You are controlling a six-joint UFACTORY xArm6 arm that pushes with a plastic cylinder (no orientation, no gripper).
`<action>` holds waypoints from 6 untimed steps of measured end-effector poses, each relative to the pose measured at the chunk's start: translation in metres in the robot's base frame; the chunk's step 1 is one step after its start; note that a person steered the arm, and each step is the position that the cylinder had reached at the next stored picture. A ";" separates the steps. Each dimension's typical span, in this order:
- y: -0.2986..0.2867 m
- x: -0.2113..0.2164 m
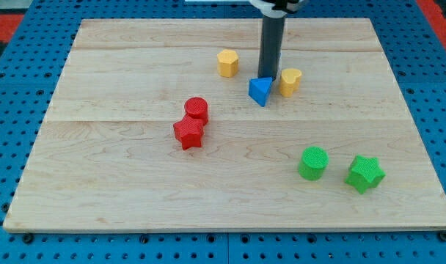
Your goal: Slide the triangle to the right of the heart
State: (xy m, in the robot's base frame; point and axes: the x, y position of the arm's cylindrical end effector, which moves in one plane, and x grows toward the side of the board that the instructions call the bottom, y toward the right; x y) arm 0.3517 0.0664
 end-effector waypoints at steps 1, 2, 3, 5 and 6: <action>-0.067 0.000; -0.029 0.030; 0.003 0.031; 0.049 0.042; 0.024 0.077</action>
